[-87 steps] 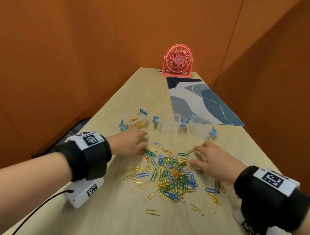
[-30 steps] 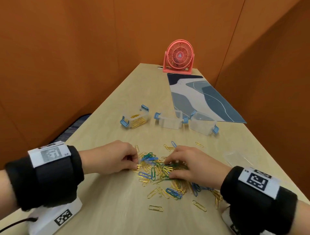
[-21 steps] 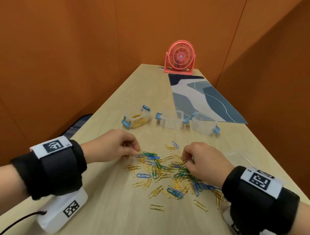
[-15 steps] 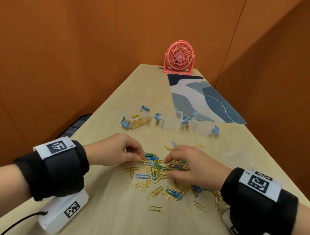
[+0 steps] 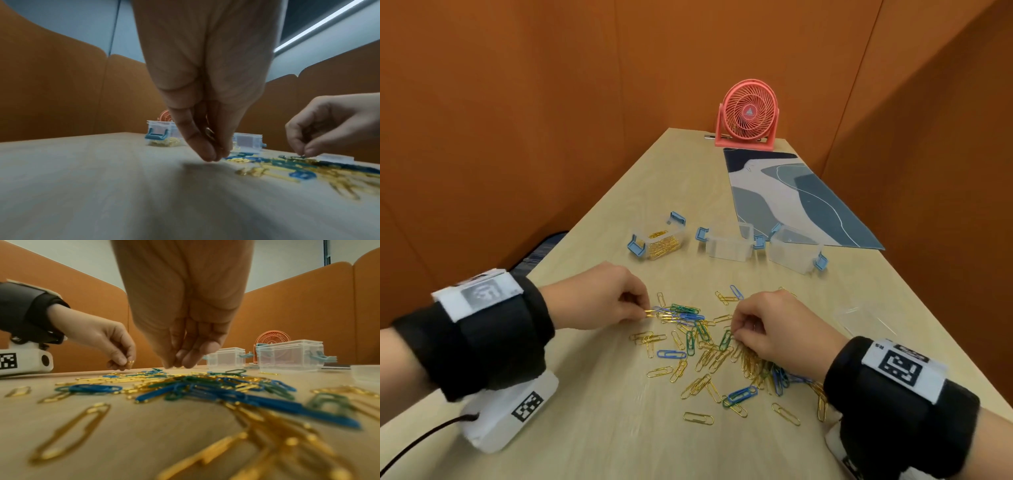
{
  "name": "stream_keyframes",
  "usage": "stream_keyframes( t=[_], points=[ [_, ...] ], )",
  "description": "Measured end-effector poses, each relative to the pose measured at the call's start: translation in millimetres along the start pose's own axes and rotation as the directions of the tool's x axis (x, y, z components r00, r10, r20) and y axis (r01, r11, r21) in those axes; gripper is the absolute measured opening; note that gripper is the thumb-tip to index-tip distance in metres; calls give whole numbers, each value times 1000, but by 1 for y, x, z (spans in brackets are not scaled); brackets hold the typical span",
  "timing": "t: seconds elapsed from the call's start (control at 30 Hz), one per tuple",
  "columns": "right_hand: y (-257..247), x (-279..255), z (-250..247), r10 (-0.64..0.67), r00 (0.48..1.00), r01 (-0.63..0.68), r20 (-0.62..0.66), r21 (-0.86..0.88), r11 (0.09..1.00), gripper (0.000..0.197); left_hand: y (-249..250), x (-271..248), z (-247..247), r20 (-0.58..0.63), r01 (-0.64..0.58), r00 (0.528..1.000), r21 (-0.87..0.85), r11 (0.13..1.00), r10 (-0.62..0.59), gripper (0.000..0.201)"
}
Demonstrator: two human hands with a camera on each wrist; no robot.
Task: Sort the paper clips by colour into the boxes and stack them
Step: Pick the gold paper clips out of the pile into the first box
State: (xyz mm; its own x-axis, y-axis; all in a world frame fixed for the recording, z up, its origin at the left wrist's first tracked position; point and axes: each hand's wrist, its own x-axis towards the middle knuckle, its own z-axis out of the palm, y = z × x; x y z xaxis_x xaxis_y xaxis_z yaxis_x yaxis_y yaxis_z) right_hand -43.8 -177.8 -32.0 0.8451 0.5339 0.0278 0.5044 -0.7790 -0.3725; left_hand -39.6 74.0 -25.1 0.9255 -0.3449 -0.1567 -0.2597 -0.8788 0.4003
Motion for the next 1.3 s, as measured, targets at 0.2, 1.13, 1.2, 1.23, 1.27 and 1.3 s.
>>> stream_keyframes(
  t=[0.2,1.13,1.2,1.23,1.27,1.3],
  points=[
    [-6,-21,-8,-15,989,-7,146,145,989,41,4,-18,12,35,-10,999,-60,998,12,31],
    [12,-29,-8,-133,962,166,239,-120,979,45,31,-14,31,3,-55,998,-81,995,56,30],
    [9,-23,-8,-129,957,171,260,-144,975,43,33,-14,30,16,-64,998,-86,994,65,21],
    [8,-21,-8,-118,958,160,262,-145,976,42,33,-14,29,20,-70,997,-92,993,72,18],
    [7,-18,-8,-105,961,144,256,-140,980,40,34,-13,29,22,-80,996,-89,993,82,15],
    [6,-16,-8,-90,965,125,245,-130,984,37,35,-13,29,23,-90,995,-75,993,92,13]
  ],
)
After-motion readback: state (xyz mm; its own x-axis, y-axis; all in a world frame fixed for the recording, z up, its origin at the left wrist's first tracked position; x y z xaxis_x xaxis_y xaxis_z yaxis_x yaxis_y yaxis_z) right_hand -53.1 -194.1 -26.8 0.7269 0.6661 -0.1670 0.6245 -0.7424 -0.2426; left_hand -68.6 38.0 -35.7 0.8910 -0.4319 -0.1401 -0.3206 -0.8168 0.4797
